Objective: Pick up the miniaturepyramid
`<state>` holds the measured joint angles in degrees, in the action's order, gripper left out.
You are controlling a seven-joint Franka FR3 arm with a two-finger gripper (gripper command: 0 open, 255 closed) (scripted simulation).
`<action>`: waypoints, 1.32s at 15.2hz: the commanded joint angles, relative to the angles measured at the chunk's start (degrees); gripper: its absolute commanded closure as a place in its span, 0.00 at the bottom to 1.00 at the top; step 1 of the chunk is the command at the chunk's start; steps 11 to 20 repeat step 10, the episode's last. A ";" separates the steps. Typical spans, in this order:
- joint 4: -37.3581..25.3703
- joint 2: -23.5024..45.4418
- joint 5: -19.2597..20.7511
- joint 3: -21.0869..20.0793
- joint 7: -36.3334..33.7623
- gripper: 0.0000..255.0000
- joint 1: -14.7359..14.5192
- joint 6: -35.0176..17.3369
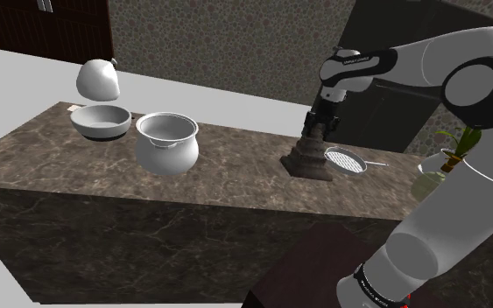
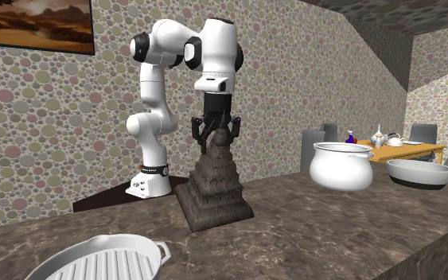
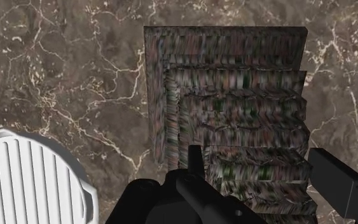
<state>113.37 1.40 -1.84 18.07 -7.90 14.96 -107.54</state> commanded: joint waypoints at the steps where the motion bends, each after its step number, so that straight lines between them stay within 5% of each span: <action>1: -1.32 -0.43 0.14 0.04 -0.05 1.00 0.03 1.59; 8: -5.63 -1.41 0.48 0.00 -0.39 1.00 -0.02 6.83; 20: -5.73 -1.43 0.48 0.00 -0.40 1.00 -0.02 6.94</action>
